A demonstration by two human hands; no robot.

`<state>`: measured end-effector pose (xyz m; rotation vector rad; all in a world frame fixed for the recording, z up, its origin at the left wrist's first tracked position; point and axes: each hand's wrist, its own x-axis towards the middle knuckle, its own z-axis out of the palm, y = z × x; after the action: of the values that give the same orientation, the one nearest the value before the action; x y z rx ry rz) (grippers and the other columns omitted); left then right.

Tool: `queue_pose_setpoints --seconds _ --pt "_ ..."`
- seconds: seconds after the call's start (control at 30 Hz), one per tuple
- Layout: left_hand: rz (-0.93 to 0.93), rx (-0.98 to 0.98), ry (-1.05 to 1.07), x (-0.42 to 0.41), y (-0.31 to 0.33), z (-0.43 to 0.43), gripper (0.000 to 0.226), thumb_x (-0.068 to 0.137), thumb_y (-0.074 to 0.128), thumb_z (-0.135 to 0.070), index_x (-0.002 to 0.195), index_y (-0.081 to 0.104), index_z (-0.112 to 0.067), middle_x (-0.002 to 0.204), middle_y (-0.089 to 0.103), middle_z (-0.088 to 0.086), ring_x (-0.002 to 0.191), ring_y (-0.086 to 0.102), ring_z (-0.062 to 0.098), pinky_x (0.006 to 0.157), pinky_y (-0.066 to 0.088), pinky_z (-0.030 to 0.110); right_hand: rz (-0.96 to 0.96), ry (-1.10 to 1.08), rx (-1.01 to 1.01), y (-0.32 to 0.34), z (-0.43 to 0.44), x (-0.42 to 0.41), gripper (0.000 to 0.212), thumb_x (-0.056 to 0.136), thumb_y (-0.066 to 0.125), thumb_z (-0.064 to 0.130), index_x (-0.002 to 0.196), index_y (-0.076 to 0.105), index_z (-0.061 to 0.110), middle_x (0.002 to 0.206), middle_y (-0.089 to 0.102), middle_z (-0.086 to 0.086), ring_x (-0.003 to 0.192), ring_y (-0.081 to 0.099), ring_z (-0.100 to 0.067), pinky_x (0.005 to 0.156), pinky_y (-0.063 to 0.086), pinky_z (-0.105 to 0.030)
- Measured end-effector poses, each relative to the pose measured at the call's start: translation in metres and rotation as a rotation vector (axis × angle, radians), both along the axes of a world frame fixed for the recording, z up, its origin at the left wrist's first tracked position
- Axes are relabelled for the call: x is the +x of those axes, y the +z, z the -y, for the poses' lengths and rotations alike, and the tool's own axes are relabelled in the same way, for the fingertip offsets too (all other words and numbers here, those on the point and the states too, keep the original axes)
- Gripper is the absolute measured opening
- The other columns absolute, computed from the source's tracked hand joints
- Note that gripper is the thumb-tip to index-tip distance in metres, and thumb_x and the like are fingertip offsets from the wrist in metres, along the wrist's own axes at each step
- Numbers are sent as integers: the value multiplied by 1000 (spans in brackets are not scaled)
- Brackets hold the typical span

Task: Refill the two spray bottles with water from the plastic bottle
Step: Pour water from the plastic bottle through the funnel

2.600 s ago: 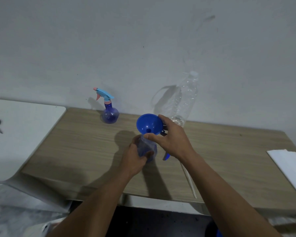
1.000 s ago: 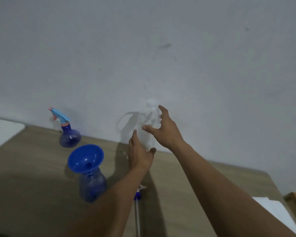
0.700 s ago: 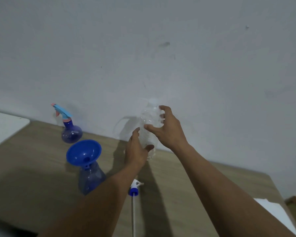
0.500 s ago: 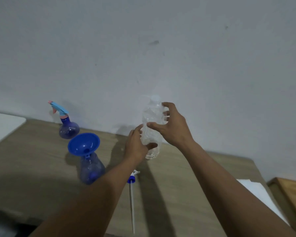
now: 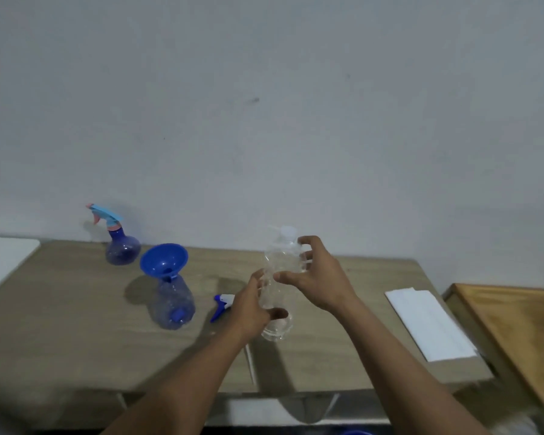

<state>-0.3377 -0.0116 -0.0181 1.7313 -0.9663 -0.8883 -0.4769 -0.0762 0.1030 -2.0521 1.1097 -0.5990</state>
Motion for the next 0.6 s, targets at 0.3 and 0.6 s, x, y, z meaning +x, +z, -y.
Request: queue_pose_setpoints --seconds 0.3,0.6 --pt "129 -20 13 -20 21 3 110 59 92 -45 146 27 -28 141 51 -4 130 49 22 100 46 34 182 -49 -1 23 -19 10 52 87 66 59 126 47 30 117 56 5 108 59 -15 78 46 -25" --pt "117 -59 27 -11 19 5 94 63 92 -38 138 36 -31 124 56 -13 119 54 14 94 44 27 234 -59 -6 15 -7 17 24 94 64 46 105 53 27 109 67 6 102 63 -13 77 48 -27"
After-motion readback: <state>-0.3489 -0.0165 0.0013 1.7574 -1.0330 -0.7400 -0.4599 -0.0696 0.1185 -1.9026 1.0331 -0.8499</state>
